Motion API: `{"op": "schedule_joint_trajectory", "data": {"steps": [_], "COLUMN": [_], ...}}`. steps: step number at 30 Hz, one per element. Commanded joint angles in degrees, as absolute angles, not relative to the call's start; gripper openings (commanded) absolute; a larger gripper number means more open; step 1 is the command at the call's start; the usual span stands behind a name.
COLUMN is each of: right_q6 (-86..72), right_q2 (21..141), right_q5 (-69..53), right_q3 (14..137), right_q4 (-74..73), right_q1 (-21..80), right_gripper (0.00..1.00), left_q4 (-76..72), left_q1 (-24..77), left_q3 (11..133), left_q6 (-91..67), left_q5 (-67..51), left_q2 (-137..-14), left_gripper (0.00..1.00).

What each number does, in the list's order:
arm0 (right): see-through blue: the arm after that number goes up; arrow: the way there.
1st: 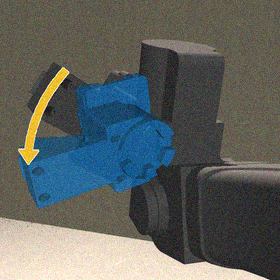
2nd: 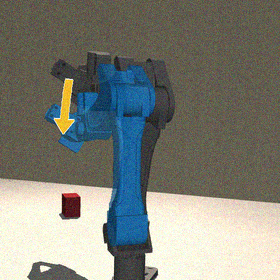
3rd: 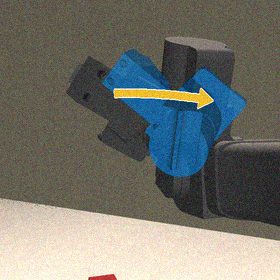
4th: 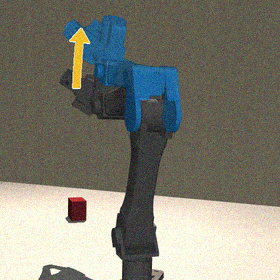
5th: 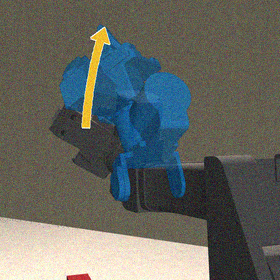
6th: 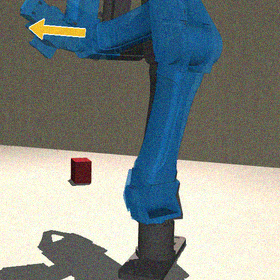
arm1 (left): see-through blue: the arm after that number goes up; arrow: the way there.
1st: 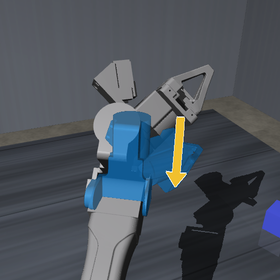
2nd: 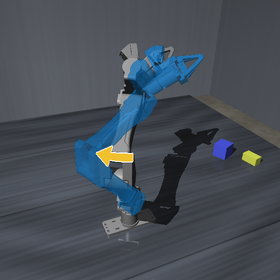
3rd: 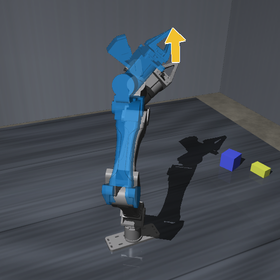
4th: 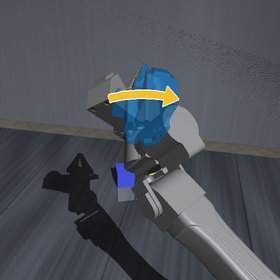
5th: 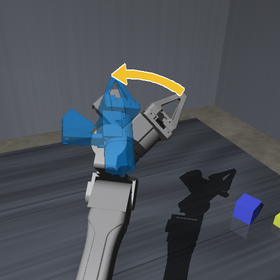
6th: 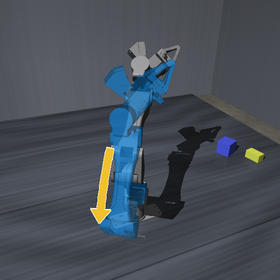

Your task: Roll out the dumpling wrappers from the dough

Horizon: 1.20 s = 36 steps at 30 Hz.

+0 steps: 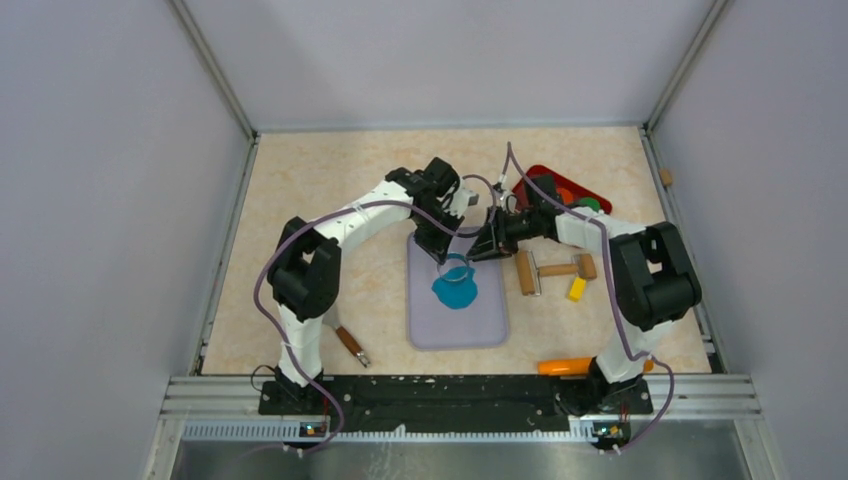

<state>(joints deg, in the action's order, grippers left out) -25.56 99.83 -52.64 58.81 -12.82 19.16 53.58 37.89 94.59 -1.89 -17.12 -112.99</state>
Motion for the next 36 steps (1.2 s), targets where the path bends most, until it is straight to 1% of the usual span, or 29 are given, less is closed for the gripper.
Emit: {"op": "schedule_joint_trajectory", "data": {"steps": [1, 4, 6, 12, 23, 36], "right_q6": [-24.6, -23.0, -21.3, -18.5, -17.0, -16.1], "right_q2": [99.1, 98.6, 98.3, 96.1, 95.3, 95.0], "right_q5": [-55.2, -54.1, -52.9, -50.8, -48.3, -49.6], "right_q3": [57.6, 57.1, 56.5, 54.5, 52.4, 52.2], "right_q4": [-11.8, -13.5, -15.3, -18.1, -18.4, -18.4], "right_q1": [21.0, 21.8, 22.1, 22.1, 22.7, 22.7], "right_gripper": [0.31, 0.29, 0.24, 0.18, 0.17, 0.17], "left_q4": [52.2, 52.0, 51.7, 50.1, 44.2, 44.0], "left_q1": [39.1, 39.3, 39.4, 39.8, 40.7, 41.7], "left_q3": [93.3, 92.8, 92.1, 89.4, 84.9, 85.2], "left_q6": [-3.1, -3.2, -3.2, -2.9, -3.3, -2.9], "left_q5": [-19.1, -19.2, -19.3, -20.1, -18.6, -17.9], "left_q2": [-109.8, -109.5, -109.0, -108.2, -107.8, -109.2], "left_gripper": [0.0, 0.0, 0.0, 0.0, 0.0, 0.0]}}
